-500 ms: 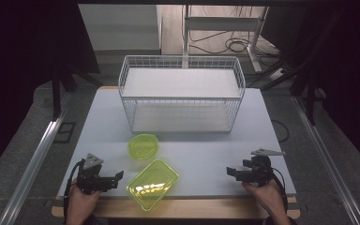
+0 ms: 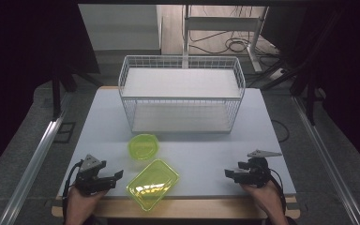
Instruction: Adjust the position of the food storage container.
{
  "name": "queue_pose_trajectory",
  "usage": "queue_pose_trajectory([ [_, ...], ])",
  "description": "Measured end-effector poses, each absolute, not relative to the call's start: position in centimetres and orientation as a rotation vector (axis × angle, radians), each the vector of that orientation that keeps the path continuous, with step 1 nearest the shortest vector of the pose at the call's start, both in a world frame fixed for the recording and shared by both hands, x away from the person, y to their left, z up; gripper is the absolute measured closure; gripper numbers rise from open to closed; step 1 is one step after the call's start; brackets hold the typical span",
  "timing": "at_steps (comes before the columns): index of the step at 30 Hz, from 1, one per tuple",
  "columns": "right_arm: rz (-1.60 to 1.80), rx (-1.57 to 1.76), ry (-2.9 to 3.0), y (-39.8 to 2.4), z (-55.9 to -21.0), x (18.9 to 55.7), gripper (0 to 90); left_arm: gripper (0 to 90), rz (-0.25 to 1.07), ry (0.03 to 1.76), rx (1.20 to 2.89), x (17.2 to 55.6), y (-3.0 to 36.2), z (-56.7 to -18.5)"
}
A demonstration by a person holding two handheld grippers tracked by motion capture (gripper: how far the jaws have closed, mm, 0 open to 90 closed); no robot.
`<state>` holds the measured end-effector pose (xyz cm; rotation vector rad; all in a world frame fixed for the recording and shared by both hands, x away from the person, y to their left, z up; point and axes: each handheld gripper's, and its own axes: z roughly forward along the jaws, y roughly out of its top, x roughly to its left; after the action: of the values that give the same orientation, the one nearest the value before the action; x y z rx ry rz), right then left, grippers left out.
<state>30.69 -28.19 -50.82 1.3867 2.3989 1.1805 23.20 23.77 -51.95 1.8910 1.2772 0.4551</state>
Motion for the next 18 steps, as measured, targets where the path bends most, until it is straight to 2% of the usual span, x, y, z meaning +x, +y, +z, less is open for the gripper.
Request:
queue_pose_trajectory([
  [1, 1.180, 1.387, 2.399, -28.2, -50.8, 30.7, 23.5, 32.4, 0.455, 1.277, 1.891, 23.2, 23.8, -52.0],
  [2, 1.180, 1.383, 2.402, -28.2, -50.9, 30.7, 23.7, 32.4, 0.454, 1.268, 1.888, 23.1, 23.7, -51.8],
  [3, 1.178, 1.383, 2.404, -28.1, -50.9, 30.7, 24.0, 38.7, 0.450, 1.257, 1.878, 23.1, 23.7, -51.6],
  [4, 1.177, 1.384, 2.404, -28.1, -50.9, 30.7, 24.1, 46.0, 0.446, 1.257, 1.870, 23.1, 23.7, -51.5],
  [5, 1.176, 1.382, 2.408, -28.1, -50.9, 30.7, 24.2, 58.3, 0.444, 1.277, 1.858, 23.2, 23.6, -51.3],
  [11, 1.170, 1.357, 2.431, -28.0, -51.0, 30.7, 24.5, 84.5, 0.396, 1.249, 1.856, 24.2, 22.6, -50.4],
  [13, 1.169, 1.353, 2.429, -27.9, -51.0, 30.7, 24.5, 89.5, 0.392, 1.223, 1.862, 24.6, 22.1, -50.0],
  [18, 1.170, 1.347, 2.429, -28.0, -51.0, 30.7, 24.5, 89.8, 0.370, 1.170, 1.892, 25.6, 20.7, -49.4],
])
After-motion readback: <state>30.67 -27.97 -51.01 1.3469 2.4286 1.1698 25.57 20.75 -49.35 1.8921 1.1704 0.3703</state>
